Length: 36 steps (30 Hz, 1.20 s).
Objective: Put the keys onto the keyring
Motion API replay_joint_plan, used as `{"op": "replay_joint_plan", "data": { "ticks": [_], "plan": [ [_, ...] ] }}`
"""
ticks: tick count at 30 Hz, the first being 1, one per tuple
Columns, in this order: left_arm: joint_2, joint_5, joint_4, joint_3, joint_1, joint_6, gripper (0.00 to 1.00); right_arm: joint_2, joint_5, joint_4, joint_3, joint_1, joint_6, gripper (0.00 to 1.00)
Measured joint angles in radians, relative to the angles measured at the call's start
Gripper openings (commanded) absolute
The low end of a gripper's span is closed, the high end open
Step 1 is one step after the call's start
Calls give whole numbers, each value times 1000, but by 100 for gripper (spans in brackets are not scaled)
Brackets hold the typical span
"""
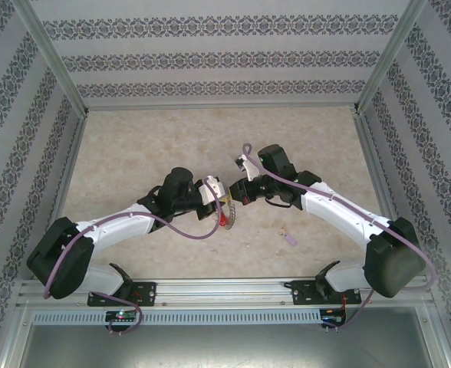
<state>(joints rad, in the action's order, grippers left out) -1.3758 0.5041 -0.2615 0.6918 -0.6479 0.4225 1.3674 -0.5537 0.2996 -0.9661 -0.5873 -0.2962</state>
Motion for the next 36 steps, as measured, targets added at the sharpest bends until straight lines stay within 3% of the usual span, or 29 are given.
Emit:
{"op": "replay_joint_plan", "data": {
  "ticks": [2,5,22,24,26,29,32,36],
  "plan": [
    [0,-5,0,0,0,0,31,-3,27,12,0,3,4,0],
    [0,-16,-6,-1,0,-11,37,-16,59,16,15,23,4,0],
    [74,-113,-63,-75,0,-148,44,-22,109,18,237,114,-71,0],
    [76,-148,-64,-75,0,-192,45,-15,110,20,256,114,-72,8],
    [79,-182,-64,-76,0,-240,48,-11,121,32,277,114,-83,23],
    [95,-228,-63,-84,0,-323,50,-16,170,68,308,115,-113,34],
    [114,-277,-55,-93,0,-411,52,-42,254,108,340,139,-148,37],
    [126,-331,-16,-93,2,-524,53,-69,324,137,349,230,-182,31]
  ]
}}
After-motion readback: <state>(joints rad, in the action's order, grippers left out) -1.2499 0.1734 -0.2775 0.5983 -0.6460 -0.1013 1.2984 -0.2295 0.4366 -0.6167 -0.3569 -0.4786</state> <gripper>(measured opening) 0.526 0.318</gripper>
